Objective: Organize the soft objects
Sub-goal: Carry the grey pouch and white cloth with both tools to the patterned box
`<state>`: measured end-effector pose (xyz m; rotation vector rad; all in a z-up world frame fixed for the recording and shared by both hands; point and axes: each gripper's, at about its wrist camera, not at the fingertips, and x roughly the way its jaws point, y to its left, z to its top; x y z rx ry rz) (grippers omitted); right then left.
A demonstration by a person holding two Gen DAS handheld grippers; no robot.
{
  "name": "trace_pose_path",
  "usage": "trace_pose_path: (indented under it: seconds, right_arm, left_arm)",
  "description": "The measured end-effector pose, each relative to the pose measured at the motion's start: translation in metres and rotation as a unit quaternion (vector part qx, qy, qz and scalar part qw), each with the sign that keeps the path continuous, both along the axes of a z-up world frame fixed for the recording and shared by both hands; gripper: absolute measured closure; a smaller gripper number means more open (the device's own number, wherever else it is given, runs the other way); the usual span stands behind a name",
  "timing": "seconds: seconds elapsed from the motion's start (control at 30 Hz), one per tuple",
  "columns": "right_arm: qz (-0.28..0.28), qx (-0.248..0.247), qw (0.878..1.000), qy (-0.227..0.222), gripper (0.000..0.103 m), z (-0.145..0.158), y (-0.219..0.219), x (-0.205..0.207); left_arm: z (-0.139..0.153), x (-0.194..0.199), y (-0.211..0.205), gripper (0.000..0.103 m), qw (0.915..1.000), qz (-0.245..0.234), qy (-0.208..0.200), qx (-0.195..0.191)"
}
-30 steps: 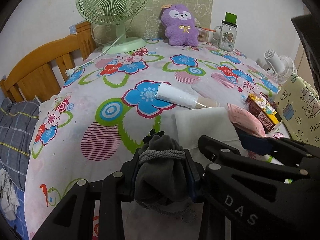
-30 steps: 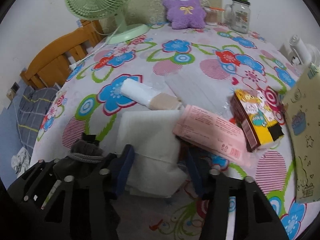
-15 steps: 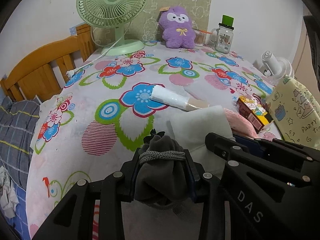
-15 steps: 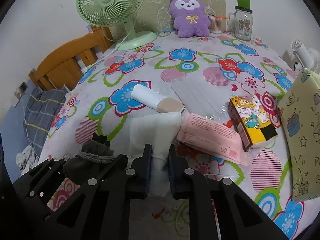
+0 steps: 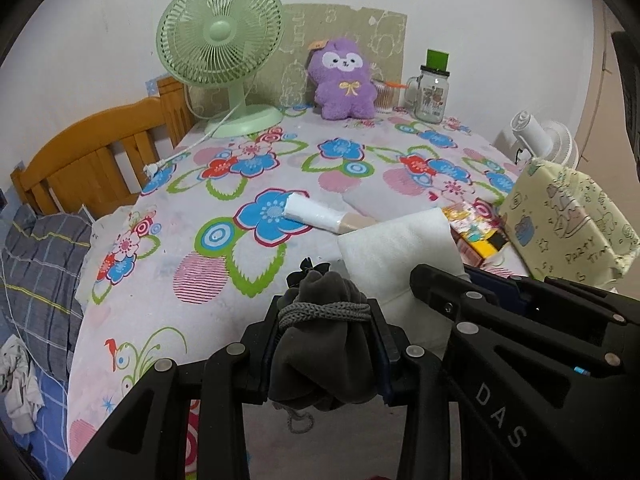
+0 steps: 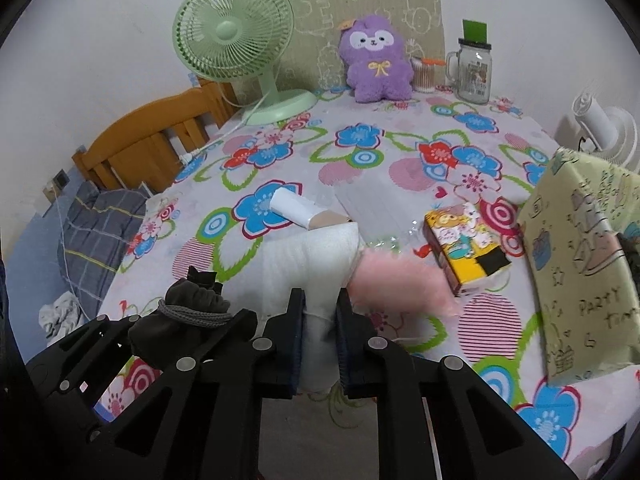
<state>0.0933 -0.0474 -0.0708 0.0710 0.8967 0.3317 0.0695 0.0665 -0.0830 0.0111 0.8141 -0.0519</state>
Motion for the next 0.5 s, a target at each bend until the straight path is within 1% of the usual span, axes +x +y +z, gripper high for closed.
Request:
trace_pose_path:
  seconds: [0.5]
  right_arm:
    - [-0.016,-0.001,0.999,-0.040,0.086,0.038,-0.034,-0.026]
  left_arm:
    - [0.035,-0.023,-0.032,0.064,0.9992,-0.017,-0.036,-0.002]
